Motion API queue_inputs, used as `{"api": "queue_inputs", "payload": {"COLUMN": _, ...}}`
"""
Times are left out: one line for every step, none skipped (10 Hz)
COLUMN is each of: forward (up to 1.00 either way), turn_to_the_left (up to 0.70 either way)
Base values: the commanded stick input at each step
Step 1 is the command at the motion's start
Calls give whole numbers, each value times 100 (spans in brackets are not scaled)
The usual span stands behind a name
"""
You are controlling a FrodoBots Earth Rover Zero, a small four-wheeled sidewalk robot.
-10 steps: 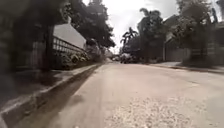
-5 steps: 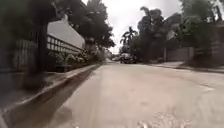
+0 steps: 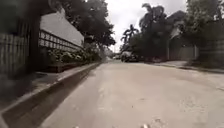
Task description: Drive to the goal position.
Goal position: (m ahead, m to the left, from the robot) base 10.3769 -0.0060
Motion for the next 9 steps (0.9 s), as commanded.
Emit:
{"api": "queue_inputs", "payload": {"forward": 100, "turn_to_the_left": -4}}
{"api": "queue_inputs", "payload": {"forward": 100, "turn_to_the_left": -4}}
{"api": "queue_inputs", "payload": {"forward": 100, "turn_to_the_left": -4}}
{"api": "queue_inputs", "payload": {"forward": 100, "turn_to_the_left": -4}}
{"api": "queue_inputs", "payload": {"forward": 100, "turn_to_the_left": -4}}
{"api": "queue_inputs", "payload": {"forward": 100, "turn_to_the_left": -4}}
{"api": "queue_inputs", "payload": {"forward": 100, "turn_to_the_left": -4}}
{"api": "queue_inputs", "payload": {"forward": 100, "turn_to_the_left": -4}}
{"api": "queue_inputs", "payload": {"forward": 100, "turn_to_the_left": -4}}
